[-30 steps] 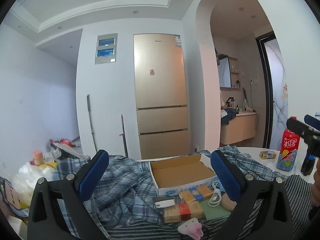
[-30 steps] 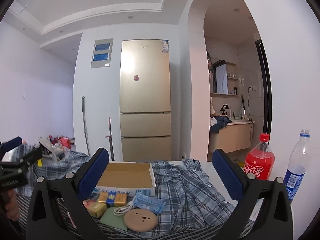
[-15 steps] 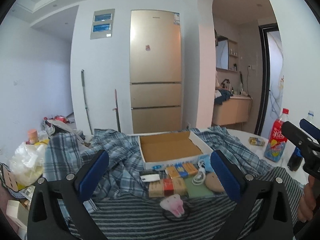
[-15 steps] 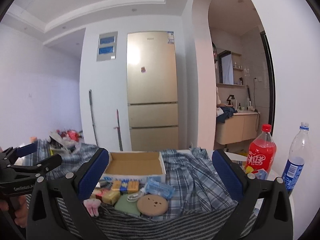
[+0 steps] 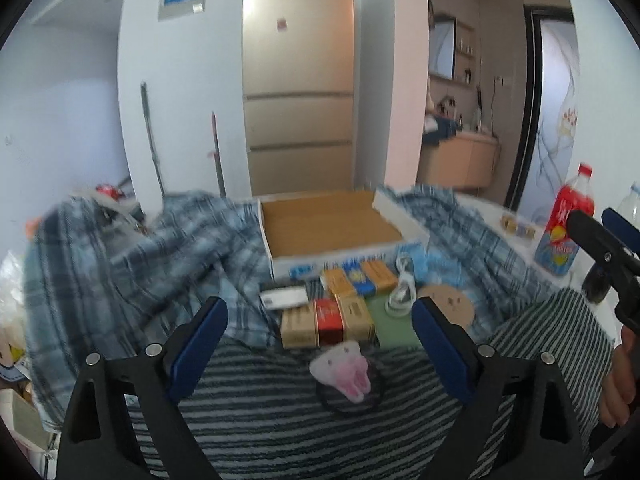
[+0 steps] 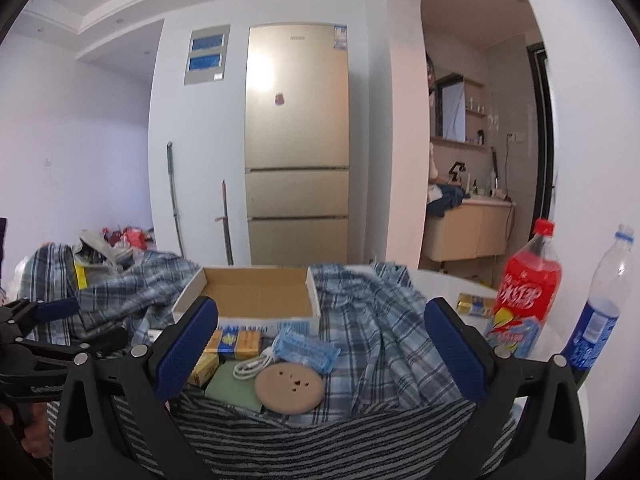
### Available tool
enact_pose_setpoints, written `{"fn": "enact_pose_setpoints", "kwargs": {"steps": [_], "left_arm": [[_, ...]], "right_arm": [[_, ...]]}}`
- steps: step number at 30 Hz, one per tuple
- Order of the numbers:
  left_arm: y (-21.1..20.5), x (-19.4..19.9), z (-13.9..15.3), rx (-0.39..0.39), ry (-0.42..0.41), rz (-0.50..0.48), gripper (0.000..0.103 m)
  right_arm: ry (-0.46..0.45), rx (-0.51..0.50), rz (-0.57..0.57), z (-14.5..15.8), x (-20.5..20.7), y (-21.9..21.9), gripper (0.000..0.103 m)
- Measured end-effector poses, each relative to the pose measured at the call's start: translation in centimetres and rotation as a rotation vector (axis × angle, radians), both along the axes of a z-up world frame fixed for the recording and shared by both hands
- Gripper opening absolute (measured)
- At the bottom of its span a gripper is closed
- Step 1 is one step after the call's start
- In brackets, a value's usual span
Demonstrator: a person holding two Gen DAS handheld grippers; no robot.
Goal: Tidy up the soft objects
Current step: 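Lower the left tool onto the pink plush toy and close it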
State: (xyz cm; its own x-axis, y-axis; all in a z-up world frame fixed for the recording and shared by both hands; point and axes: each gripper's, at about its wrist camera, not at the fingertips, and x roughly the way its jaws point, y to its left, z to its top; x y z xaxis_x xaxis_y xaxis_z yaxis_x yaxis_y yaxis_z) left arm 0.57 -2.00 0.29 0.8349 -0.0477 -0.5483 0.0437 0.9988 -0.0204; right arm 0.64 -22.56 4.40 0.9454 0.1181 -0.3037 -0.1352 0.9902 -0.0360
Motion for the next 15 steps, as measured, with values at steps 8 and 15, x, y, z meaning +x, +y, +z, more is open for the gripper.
{"fn": "enact_pose_setpoints", "kwargs": {"steps": [8, 15], "left_arm": [[-0.9, 2.1, -3.4, 0.01, 0.115, -0.047, 0.09], [-0.6, 3.5, -5.2, -0.054, 0.207, -0.095, 0.07]], "right_arm": [[0.106, -0.003, 0.02, -2.7, 2.1, 0.8, 0.103], [0.142, -0.028, 0.004, -4.9, 3.3, 1.2, 0.103]]}}
